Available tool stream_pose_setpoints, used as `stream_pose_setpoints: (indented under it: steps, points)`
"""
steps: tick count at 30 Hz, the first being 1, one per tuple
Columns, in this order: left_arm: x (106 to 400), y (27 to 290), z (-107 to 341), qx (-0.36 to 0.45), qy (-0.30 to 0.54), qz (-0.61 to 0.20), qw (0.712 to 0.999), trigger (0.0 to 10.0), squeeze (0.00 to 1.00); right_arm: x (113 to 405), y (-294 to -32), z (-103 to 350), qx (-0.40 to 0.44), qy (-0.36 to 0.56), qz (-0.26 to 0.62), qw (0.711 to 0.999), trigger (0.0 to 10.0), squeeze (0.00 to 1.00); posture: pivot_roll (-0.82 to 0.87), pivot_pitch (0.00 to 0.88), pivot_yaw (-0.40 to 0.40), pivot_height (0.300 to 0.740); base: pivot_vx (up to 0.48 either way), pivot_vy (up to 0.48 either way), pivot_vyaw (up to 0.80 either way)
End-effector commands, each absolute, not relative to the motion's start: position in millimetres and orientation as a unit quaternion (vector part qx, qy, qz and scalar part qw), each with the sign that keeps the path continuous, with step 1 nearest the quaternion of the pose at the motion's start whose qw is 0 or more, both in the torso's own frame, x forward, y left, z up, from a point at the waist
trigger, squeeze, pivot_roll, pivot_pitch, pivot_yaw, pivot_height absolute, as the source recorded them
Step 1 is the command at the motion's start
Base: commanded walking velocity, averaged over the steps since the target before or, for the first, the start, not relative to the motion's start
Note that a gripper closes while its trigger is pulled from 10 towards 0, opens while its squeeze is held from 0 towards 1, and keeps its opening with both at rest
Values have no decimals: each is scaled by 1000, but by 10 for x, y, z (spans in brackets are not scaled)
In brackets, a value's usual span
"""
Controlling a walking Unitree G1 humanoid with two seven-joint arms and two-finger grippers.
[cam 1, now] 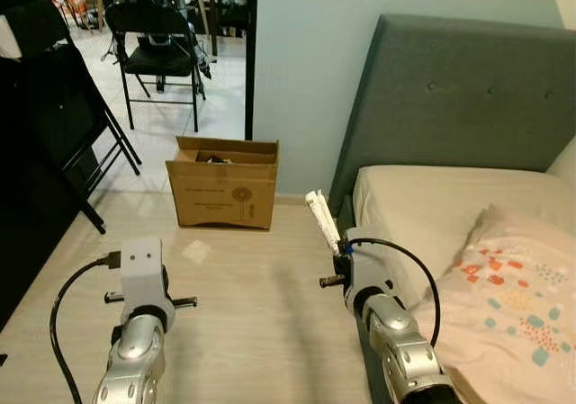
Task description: Clean up the room
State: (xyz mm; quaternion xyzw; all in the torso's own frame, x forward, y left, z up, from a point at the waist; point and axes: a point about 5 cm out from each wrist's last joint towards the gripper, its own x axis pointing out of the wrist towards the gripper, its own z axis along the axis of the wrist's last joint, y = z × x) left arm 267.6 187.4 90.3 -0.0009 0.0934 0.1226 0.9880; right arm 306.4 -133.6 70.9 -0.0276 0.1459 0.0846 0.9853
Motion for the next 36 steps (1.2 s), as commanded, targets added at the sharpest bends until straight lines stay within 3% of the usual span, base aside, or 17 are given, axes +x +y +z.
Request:
stream_pose_setpoints:
  steps: [1, 36]
  points:
    - [2700, 1870, 897, 6, 101, 114, 988, 10000, 0, 3043, -1383, 690, -15, 147, 71, 987, 10000, 0, -13, 86, -64, 740, 341, 0, 0]
    - [2703, 1945, 929, 8, 97, 116, 989, 10000, 0, 3038, -1322, 686, -10, 146, 75, 986, 10000, 0, -2, 77, -44, 740, 361, 0, 0]
